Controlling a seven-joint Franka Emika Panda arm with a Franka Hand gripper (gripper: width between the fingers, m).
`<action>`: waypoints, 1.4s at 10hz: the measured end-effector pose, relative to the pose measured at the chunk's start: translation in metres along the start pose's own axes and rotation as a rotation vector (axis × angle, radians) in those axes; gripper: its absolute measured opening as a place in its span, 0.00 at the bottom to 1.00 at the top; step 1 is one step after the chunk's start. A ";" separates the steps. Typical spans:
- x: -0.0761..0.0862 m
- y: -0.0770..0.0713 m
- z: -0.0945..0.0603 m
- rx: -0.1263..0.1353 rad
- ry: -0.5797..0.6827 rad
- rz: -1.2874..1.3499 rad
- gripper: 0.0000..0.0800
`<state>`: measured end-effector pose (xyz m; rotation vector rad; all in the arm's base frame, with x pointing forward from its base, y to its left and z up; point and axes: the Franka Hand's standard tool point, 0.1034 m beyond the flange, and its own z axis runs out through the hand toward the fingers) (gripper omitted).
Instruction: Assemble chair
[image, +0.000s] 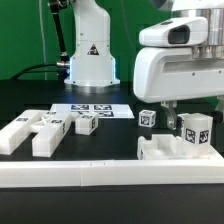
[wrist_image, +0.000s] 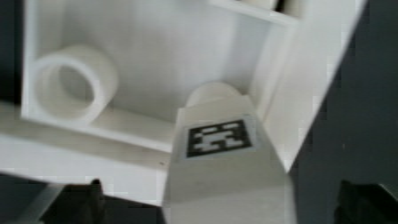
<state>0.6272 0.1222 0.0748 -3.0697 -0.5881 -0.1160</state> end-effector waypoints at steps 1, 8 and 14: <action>0.000 0.000 0.000 0.000 0.000 0.012 0.65; 0.000 -0.001 0.000 0.008 0.002 0.380 0.36; -0.005 0.019 -0.001 -0.022 0.009 0.910 0.36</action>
Offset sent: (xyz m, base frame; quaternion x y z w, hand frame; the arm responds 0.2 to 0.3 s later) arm 0.0000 0.0000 0.0000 0.0000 0.0000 0.0000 1.0000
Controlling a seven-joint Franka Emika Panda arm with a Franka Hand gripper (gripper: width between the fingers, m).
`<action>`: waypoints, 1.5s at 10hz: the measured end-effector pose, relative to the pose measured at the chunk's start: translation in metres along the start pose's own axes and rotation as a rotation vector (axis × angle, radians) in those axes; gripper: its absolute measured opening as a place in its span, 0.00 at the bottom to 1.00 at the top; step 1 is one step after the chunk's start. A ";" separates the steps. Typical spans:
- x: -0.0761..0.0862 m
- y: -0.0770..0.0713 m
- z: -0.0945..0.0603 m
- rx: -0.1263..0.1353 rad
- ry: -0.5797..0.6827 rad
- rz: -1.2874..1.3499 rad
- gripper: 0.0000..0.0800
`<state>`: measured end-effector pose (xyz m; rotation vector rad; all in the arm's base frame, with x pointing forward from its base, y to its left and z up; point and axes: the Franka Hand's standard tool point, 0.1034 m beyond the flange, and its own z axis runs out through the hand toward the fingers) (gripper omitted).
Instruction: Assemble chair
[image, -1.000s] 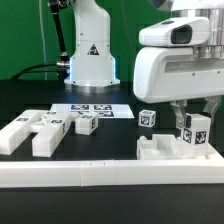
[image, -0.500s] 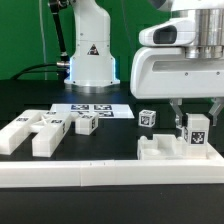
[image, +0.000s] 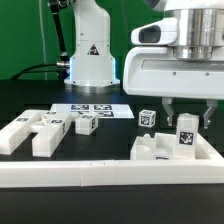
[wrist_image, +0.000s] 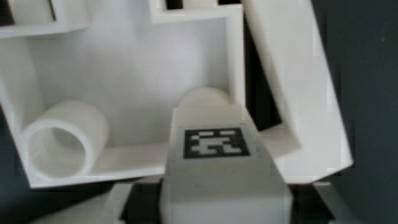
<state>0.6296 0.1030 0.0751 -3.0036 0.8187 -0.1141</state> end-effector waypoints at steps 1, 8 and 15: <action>0.001 0.002 0.000 -0.004 0.002 0.006 0.37; -0.006 0.024 -0.030 0.008 0.006 -0.029 0.81; -0.012 0.067 -0.037 0.026 0.000 -0.083 0.81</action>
Offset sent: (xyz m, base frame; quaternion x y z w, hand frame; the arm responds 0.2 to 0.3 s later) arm -0.0071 0.0071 0.0213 0.0236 -0.0140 -0.0134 0.9995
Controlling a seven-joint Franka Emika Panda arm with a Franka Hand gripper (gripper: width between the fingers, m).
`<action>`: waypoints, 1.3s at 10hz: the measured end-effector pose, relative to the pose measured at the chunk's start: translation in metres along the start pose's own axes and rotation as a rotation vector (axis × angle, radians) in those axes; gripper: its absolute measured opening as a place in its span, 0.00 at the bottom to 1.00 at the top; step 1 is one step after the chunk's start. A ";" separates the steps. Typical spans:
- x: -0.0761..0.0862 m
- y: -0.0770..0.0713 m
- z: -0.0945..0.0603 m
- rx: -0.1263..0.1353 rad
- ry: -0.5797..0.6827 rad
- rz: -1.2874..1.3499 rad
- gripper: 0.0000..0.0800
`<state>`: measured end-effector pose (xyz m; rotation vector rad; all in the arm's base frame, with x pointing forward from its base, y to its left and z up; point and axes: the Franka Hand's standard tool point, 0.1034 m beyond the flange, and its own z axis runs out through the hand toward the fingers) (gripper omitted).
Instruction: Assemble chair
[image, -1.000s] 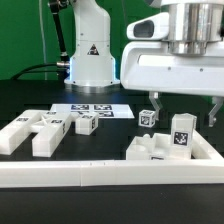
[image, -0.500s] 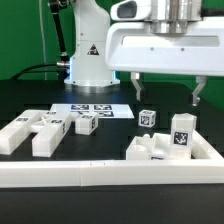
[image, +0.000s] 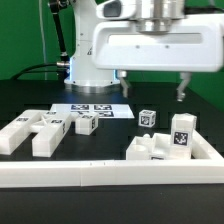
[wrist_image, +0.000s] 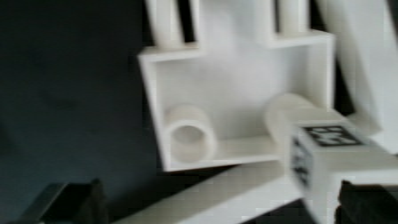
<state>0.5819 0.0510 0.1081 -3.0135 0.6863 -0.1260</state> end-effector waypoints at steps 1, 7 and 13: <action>0.000 0.022 -0.003 0.002 0.004 -0.040 0.81; 0.000 0.064 0.000 0.016 0.023 -0.106 0.81; -0.002 0.121 0.008 0.027 -0.004 -0.073 0.81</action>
Offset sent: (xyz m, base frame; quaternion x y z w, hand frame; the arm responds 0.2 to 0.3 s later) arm 0.0000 0.0000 0.0000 0.0000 0.0000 0.0000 1.0000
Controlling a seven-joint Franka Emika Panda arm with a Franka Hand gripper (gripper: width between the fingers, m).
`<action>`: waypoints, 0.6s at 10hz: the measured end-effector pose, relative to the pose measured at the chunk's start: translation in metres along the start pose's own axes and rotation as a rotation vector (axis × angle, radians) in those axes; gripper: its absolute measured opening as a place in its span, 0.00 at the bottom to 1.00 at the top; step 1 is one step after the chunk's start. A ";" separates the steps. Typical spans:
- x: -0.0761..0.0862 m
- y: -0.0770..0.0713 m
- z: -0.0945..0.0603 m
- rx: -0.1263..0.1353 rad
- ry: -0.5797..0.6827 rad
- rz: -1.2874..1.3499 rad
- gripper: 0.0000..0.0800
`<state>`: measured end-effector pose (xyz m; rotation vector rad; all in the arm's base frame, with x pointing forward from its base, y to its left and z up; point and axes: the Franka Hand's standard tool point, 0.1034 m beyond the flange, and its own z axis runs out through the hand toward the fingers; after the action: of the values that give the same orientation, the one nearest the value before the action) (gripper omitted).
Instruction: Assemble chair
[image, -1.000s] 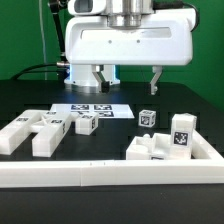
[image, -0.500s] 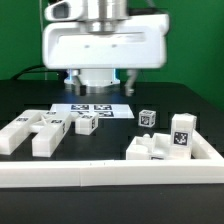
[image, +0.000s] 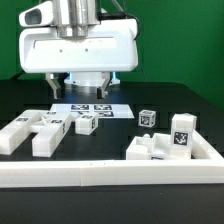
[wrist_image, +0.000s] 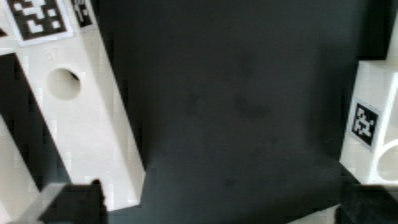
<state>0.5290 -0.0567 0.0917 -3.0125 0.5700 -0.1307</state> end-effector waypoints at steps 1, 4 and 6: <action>-0.008 0.012 0.004 0.003 -0.005 0.045 0.81; -0.033 0.032 0.016 -0.007 -0.045 0.093 0.81; -0.035 0.030 0.017 -0.003 -0.071 0.094 0.81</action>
Offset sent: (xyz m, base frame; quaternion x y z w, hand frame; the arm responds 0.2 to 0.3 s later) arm -0.0297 -0.0058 -0.0136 0.0233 -0.0260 0.0471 0.9983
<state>0.4874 -0.0709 0.0702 -2.9723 0.7033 -0.0178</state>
